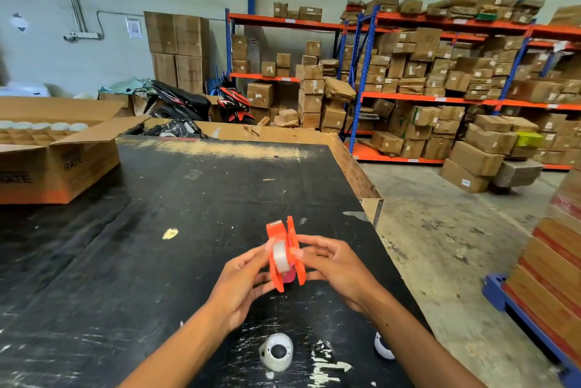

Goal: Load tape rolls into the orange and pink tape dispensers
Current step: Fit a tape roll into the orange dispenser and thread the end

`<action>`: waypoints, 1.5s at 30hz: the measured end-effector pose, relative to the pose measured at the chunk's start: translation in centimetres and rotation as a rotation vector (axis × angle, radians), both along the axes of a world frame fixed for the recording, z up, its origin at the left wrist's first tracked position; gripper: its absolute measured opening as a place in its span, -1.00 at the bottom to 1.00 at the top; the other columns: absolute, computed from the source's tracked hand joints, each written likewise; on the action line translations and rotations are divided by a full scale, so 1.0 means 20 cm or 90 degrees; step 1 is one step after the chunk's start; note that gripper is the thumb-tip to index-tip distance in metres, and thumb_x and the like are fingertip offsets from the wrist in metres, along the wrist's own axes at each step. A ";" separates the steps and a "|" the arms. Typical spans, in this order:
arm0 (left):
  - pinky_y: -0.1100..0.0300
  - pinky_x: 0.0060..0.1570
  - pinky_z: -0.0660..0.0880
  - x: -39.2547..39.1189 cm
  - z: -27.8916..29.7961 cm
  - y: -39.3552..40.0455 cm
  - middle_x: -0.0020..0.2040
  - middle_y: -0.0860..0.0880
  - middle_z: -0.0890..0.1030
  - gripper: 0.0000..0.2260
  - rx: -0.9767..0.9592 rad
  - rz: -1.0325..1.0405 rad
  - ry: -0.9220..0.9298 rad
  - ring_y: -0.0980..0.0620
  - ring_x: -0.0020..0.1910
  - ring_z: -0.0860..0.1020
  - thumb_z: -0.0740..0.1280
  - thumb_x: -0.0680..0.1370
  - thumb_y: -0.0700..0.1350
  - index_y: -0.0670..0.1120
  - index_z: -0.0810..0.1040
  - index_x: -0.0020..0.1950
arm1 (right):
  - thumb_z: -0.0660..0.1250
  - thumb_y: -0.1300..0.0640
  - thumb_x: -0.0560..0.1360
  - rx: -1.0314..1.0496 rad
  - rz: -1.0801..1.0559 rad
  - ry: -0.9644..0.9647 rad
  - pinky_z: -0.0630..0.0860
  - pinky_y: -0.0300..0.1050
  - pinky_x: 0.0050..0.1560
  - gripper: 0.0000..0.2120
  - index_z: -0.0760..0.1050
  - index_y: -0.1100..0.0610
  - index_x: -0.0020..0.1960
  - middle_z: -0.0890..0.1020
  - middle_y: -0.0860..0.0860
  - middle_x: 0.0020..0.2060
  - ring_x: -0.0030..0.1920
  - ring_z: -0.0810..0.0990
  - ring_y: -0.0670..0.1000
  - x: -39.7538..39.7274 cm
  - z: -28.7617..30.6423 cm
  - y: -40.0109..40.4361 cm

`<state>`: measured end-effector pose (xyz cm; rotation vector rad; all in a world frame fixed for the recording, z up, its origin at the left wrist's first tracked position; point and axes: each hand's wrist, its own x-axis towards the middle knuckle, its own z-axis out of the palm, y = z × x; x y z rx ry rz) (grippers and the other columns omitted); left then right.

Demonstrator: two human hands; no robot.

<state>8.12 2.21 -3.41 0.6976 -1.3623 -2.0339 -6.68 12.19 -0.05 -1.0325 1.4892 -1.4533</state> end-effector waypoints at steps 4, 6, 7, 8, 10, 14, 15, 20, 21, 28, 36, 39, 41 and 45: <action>0.19 -0.20 0.64 0.00 0.01 0.03 -0.03 -0.20 0.74 -0.61 -0.045 0.033 0.003 -0.09 -0.13 0.70 0.42 0.36 0.14 -0.04 0.70 0.08 | 0.48 0.11 0.41 -0.025 -0.034 0.021 0.62 -0.21 -0.18 -0.57 0.53 0.12 0.26 0.71 0.17 -0.05 -0.06 0.73 0.08 0.03 0.01 0.02; 0.20 -0.18 0.63 0.00 0.03 0.05 -0.02 -0.20 0.74 -0.64 -0.068 0.044 0.000 -0.11 -0.10 0.68 0.40 0.38 0.14 -0.02 0.70 0.07 | 0.47 0.13 0.42 -0.037 -0.044 0.020 0.61 -0.23 -0.19 -0.58 0.53 0.13 0.27 0.70 0.19 -0.06 -0.08 0.73 0.06 0.05 0.01 0.03; 0.19 -0.16 0.63 0.01 0.03 0.05 -0.03 -0.19 0.74 -0.65 -0.081 0.047 0.001 -0.13 -0.09 0.68 0.39 0.39 0.14 0.00 0.70 0.07 | 0.45 0.16 0.44 -0.046 -0.041 0.015 0.61 -0.25 -0.20 -0.60 0.54 0.13 0.26 0.69 0.20 -0.07 -0.09 0.73 0.04 0.06 0.00 0.03; 0.18 -0.15 0.63 0.01 0.04 0.06 -0.04 -0.18 0.74 -0.66 -0.094 0.051 0.005 -0.13 -0.09 0.68 0.40 0.38 0.15 0.02 0.71 0.06 | 0.43 0.18 0.45 -0.055 -0.036 0.010 0.60 -0.26 -0.20 -0.63 0.54 0.13 0.26 0.69 0.21 -0.07 -0.10 0.72 0.02 0.08 0.00 0.03; 0.20 -0.18 0.63 0.02 0.06 0.08 -0.07 -0.14 0.75 -0.68 -0.119 0.060 0.016 -0.09 -0.11 0.70 0.39 0.37 0.17 0.06 0.72 0.02 | 0.40 0.19 0.48 -0.071 -0.039 0.007 0.61 -0.25 -0.16 -0.65 0.55 0.12 0.26 0.69 0.21 -0.03 -0.07 0.72 0.01 0.10 -0.01 0.03; 0.28 -0.29 0.59 0.02 0.10 0.10 -0.12 -0.13 0.76 -0.72 -0.136 0.072 0.037 -0.02 -0.19 0.72 0.37 0.40 0.14 0.06 0.73 -0.01 | 0.39 0.16 0.48 -0.101 -0.069 0.006 0.62 -0.14 0.09 -0.64 0.54 0.13 0.27 0.73 0.04 0.03 0.06 0.69 -0.02 0.14 -0.02 0.03; 0.28 -0.29 0.59 0.03 0.11 0.11 -0.12 -0.13 0.76 -0.72 -0.139 0.075 0.040 -0.02 -0.18 0.72 0.36 0.42 0.14 0.05 0.73 0.00 | 0.39 0.14 0.48 -0.104 -0.070 0.011 0.60 -0.15 0.12 -0.64 0.54 0.13 0.27 0.73 0.00 0.03 0.07 0.69 -0.05 0.14 -0.02 0.03; 0.24 -0.22 0.62 0.03 0.12 0.12 -0.08 -0.12 0.76 -0.68 -0.170 0.076 0.044 -0.03 -0.11 0.71 0.32 0.46 0.17 0.04 0.72 0.04 | 0.37 0.08 0.48 -0.168 -0.126 0.024 0.56 -0.34 -0.03 -0.72 0.62 0.10 0.17 0.70 0.10 0.00 0.03 0.69 -0.04 0.20 -0.02 0.02; 0.24 -0.22 0.61 0.03 0.13 0.12 -0.07 -0.10 0.76 -0.67 -0.178 0.074 0.044 -0.02 -0.10 0.71 0.31 0.46 0.19 0.04 0.71 0.05 | 0.36 0.08 0.49 -0.179 -0.143 0.039 0.56 -0.34 -0.03 -0.75 0.64 0.10 0.13 0.68 0.15 -0.02 0.01 0.68 0.01 0.21 -0.02 0.02; 0.31 -0.19 0.58 0.04 0.17 0.11 0.04 -0.03 0.74 -0.67 -0.202 0.042 0.047 0.07 0.00 0.69 0.28 0.52 0.17 0.04 0.68 0.12 | 0.31 0.02 0.50 -0.240 -0.222 0.120 0.55 -0.07 -0.03 -0.80 0.69 0.04 -0.05 0.63 0.16 -0.13 -0.07 0.63 0.09 0.27 -0.01 0.01; 0.25 -0.17 0.61 0.04 0.18 0.07 0.08 0.00 0.73 -0.62 -0.224 0.081 0.054 0.02 0.07 0.68 0.36 0.46 0.10 0.00 0.62 0.24 | 0.22 -0.11 0.52 -0.219 -0.155 0.209 0.54 -0.31 -0.10 -0.78 0.65 -0.20 -0.05 0.70 -0.07 -0.14 -0.08 0.65 -0.15 0.17 0.11 0.02; 0.21 -0.12 0.63 0.02 0.18 0.08 0.07 0.00 0.73 -0.70 -0.244 0.068 0.053 0.03 0.07 0.68 0.35 0.51 0.01 -0.03 0.64 0.21 | 0.19 -0.09 0.54 -0.207 -0.170 0.233 0.55 -0.04 -0.06 -0.62 0.68 0.12 -0.16 0.66 0.09 -0.22 -0.10 0.63 0.05 0.17 0.09 0.02; 0.20 -0.13 0.64 0.01 0.18 0.09 0.06 0.01 0.74 -0.70 -0.240 0.067 0.051 0.02 0.05 0.69 0.35 0.50 0.01 -0.03 0.65 0.19 | 0.20 -0.06 0.56 -0.202 -0.173 0.239 0.54 0.08 0.02 -0.62 0.67 0.17 -0.14 0.66 0.15 -0.21 -0.08 0.62 0.13 0.17 0.08 0.03; 0.27 -0.23 0.61 -0.01 0.17 0.09 0.00 0.03 0.75 -0.64 -0.227 0.083 0.047 0.04 -0.04 0.71 0.37 0.44 0.07 0.00 0.64 0.20 | 0.32 -0.08 0.47 -0.178 -0.103 0.189 0.63 -0.12 0.03 -0.78 0.58 -0.20 0.11 0.71 -0.01 -0.07 -0.02 0.69 -0.06 0.14 0.11 0.05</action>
